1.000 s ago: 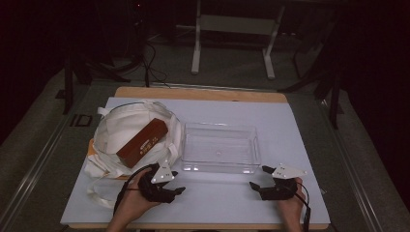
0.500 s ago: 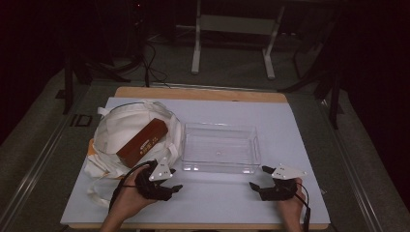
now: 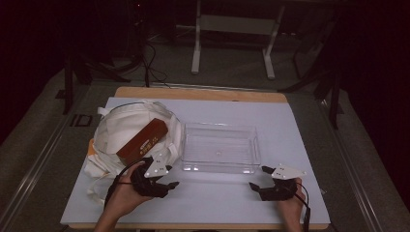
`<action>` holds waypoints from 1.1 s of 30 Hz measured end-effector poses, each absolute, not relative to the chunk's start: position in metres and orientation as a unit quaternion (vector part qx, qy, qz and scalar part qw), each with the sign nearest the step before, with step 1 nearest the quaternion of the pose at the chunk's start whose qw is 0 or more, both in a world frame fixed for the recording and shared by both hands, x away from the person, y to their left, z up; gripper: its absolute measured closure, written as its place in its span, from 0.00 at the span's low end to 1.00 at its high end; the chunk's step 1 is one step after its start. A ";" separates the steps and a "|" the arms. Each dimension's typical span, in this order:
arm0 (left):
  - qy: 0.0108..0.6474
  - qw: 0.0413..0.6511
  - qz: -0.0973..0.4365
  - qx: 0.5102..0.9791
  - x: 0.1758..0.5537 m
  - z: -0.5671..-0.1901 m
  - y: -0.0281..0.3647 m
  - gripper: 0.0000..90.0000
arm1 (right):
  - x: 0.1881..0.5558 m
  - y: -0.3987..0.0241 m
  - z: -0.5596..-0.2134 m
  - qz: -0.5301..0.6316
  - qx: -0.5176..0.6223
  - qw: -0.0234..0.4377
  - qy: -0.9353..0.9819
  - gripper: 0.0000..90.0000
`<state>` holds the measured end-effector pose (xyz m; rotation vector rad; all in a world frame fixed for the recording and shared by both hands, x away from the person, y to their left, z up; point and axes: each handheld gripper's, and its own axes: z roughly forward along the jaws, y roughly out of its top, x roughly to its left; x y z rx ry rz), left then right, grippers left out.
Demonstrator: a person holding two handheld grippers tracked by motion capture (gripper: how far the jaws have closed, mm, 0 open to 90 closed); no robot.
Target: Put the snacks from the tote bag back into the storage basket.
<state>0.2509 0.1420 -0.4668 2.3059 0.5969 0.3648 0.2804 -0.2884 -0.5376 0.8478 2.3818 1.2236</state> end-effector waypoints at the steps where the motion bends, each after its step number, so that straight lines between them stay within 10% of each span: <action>1: 0.231 0.358 0.143 0.893 0.251 -0.466 0.143 0.48 | 0.280 -0.288 -0.538 0.430 0.297 0.166 0.836 0.20; 33: 0.231 0.352 0.153 0.894 0.255 -0.435 0.172 0.51 | 0.280 -0.289 -0.537 0.432 0.298 0.167 0.834 0.20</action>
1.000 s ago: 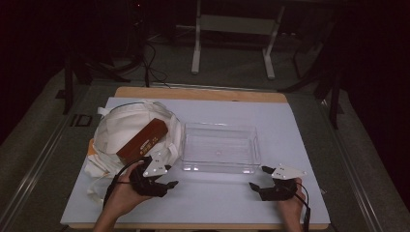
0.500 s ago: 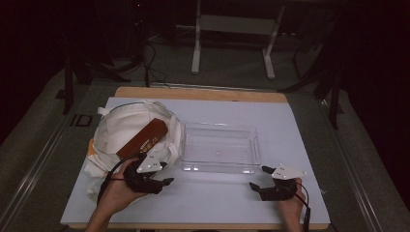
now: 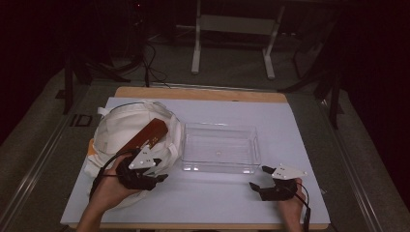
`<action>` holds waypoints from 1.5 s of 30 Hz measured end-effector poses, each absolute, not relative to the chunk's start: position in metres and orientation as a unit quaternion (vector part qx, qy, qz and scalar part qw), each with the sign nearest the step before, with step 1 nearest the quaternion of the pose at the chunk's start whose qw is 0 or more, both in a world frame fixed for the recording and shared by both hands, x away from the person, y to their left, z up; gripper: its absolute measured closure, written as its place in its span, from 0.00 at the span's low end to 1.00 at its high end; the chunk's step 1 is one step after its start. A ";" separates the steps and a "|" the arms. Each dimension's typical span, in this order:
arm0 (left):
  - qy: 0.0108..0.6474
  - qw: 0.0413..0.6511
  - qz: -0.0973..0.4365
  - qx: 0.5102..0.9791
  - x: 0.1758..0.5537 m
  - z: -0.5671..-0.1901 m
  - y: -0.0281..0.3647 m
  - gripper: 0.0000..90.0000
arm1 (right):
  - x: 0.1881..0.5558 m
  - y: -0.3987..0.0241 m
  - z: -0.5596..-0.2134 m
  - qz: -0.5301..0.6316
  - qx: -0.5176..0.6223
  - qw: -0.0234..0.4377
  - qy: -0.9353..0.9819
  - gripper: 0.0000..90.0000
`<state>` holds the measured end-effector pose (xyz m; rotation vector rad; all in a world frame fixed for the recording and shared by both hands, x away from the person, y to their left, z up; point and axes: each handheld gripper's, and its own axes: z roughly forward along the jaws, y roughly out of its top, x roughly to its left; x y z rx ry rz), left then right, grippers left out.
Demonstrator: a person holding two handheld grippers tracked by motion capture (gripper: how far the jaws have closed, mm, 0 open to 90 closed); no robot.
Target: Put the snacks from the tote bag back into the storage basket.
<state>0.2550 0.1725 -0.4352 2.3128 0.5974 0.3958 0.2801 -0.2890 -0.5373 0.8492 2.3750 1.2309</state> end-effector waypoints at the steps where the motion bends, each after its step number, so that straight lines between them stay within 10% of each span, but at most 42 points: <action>1: 0.232 0.353 0.154 0.893 0.255 -0.434 0.174 0.51 | 0.280 -0.289 -0.537 0.432 0.298 0.167 0.835 0.20; 45: 0.295 0.303 0.175 0.889 0.283 -0.424 0.227 0.48 | 0.280 -0.289 -0.537 0.434 0.298 0.169 0.833 0.20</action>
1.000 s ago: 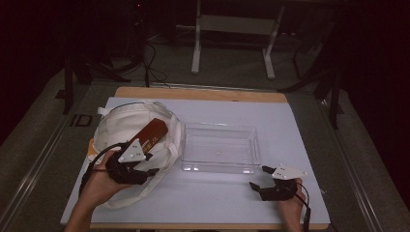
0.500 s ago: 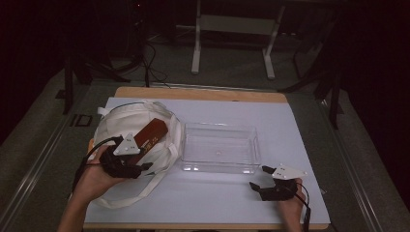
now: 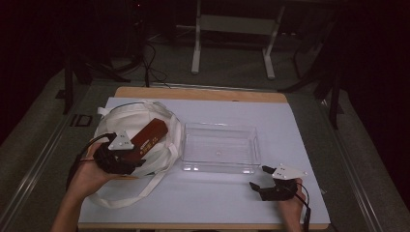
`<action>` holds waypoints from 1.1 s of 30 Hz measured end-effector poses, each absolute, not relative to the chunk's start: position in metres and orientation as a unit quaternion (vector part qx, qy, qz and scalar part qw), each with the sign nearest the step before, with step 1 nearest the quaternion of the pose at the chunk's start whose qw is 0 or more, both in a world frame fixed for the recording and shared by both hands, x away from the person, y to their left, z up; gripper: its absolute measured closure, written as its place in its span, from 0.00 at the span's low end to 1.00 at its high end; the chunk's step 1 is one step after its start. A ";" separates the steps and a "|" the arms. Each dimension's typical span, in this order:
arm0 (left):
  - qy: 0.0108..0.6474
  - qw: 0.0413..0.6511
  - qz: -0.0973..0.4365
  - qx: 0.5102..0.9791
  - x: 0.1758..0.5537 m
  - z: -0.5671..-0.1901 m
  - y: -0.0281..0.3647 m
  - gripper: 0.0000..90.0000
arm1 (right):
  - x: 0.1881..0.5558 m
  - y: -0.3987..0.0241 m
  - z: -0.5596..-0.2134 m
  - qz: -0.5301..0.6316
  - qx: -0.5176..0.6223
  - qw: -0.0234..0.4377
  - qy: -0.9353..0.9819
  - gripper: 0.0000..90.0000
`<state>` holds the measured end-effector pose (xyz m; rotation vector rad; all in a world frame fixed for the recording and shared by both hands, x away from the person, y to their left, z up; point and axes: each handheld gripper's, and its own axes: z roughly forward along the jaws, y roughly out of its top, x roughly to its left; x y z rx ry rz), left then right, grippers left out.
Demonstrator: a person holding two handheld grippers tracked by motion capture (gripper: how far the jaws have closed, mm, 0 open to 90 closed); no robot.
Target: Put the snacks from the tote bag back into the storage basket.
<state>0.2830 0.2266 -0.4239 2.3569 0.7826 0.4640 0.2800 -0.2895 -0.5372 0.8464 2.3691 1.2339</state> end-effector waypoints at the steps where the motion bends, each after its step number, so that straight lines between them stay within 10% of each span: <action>1: 0.296 0.301 0.175 0.890 0.284 -0.424 0.228 0.48 | 0.280 -0.290 -0.537 0.434 0.297 0.169 0.833 0.20; 33: 0.339 0.267 0.182 0.884 0.306 -0.431 0.245 0.44 | 0.280 -0.290 -0.537 0.435 0.298 0.169 0.833 0.20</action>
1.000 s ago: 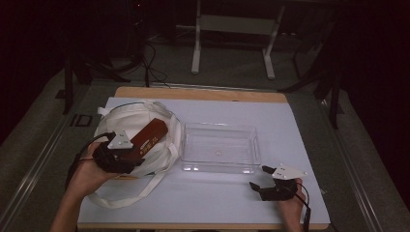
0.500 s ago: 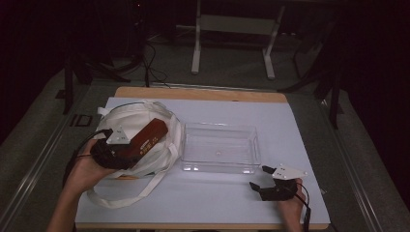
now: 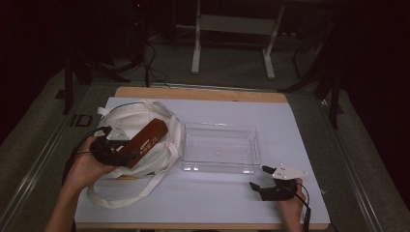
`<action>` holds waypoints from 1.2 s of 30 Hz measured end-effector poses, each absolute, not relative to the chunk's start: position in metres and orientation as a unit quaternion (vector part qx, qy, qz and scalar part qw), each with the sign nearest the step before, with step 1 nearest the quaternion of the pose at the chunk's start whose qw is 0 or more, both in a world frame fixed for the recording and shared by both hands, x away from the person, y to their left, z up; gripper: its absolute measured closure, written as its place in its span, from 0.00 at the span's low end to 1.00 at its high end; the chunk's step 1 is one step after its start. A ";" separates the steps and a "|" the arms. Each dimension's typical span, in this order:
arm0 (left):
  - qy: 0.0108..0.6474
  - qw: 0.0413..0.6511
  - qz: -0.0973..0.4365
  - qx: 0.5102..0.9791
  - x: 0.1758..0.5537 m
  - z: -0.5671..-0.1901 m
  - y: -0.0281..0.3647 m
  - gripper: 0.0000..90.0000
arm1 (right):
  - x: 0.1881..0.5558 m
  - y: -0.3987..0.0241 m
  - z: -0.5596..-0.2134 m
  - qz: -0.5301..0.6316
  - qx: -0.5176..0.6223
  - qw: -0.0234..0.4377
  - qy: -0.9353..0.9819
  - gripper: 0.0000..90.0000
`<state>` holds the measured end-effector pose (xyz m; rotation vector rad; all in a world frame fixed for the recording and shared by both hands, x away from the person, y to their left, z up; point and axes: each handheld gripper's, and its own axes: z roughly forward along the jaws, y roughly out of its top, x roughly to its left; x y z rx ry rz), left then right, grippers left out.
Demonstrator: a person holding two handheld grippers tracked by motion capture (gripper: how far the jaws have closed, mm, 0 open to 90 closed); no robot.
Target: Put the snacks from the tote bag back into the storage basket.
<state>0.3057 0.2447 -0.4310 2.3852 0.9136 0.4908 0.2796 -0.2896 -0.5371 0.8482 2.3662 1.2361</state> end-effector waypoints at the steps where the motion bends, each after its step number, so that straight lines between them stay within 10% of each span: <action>1: 0.340 0.266 0.181 0.884 0.306 -0.431 0.246 0.44 | 0.280 -0.290 -0.537 0.435 0.298 0.170 0.833 0.20; 36: 0.391 0.226 0.114 0.885 0.337 -0.452 0.255 0.33 | 0.279 -0.289 -0.537 0.434 0.297 0.169 0.834 0.20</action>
